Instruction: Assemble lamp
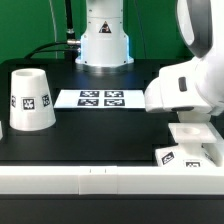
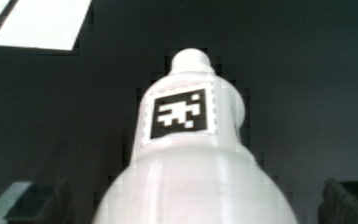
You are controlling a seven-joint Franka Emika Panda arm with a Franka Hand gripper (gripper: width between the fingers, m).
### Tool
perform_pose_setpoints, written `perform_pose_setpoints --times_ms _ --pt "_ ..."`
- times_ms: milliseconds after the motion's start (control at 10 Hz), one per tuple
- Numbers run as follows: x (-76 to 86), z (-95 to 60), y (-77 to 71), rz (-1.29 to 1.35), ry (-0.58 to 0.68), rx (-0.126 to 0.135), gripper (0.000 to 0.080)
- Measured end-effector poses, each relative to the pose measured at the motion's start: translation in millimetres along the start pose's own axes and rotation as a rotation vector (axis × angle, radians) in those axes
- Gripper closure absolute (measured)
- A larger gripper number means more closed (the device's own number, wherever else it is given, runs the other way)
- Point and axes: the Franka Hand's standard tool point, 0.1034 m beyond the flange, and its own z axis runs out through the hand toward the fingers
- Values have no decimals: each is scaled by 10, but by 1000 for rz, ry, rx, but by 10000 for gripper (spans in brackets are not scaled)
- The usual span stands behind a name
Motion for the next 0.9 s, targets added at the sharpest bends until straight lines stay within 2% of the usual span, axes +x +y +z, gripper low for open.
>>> perform_pose_setpoints --times_ms 400,600,800,900 --pt "77 152 20 0 16 3 100" --pt "87 173 31 2 16 4 100" --pt "88 169 29 2 17 4 131" --pt "90 164 27 1 18 4 226"
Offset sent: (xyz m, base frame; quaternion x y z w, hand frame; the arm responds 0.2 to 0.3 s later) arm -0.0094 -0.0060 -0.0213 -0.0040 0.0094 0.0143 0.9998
